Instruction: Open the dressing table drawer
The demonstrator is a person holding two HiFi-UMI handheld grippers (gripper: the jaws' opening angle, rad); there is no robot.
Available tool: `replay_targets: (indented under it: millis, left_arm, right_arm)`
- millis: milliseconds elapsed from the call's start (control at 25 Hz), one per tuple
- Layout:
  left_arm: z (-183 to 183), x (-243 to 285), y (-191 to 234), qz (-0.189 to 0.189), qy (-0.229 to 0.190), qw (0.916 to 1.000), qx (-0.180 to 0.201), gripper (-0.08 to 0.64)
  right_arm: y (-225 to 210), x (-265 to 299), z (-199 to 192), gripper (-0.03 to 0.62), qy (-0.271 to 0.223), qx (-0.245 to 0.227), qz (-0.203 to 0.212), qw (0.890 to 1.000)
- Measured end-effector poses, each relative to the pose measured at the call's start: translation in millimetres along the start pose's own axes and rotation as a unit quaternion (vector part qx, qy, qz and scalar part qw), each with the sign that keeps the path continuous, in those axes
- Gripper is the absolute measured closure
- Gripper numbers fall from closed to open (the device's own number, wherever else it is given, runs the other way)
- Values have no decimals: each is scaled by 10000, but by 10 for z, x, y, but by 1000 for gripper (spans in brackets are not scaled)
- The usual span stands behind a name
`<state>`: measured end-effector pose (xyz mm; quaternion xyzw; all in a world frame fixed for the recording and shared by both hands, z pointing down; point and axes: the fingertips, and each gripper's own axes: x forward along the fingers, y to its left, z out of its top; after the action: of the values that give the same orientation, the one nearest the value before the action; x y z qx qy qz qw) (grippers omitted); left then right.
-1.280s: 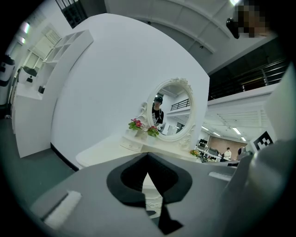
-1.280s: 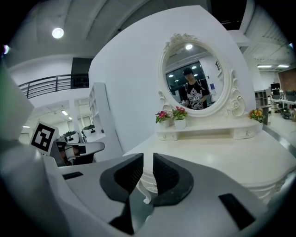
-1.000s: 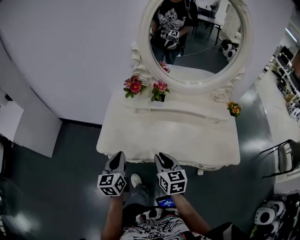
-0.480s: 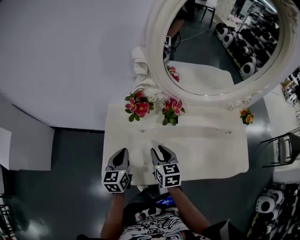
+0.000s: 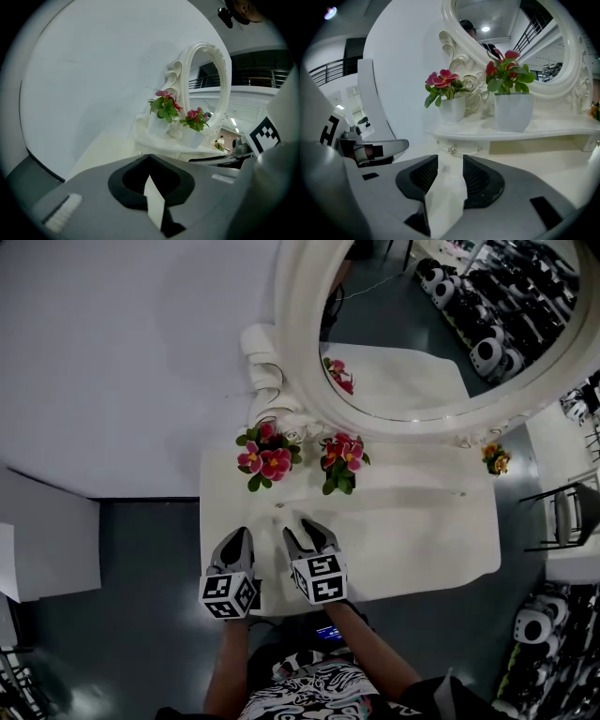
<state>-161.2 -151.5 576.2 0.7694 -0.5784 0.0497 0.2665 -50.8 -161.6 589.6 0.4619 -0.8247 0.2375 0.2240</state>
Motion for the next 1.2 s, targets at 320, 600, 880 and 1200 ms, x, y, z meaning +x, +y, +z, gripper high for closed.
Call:
replay_targets:
  millis: [320,600,880,1200]
  left_arm:
    - [-101,139,101,134,192,9997,-99,558]
    - [-98,371,115,131,191,9995,-225,558]
    - [-122,431,143,207,194,9987,-421,558]
    - [-88,311,222,330,122,9984,-444,558]
  right_arm:
    - [5,360,6,404,111,123,164,9997]
    - [-32,592,27,421,66,161,310,9994]
    - [-17,719,19,499,182,-57,371,9991]
    - [61,563,-85,502,342,-69,441,9984]
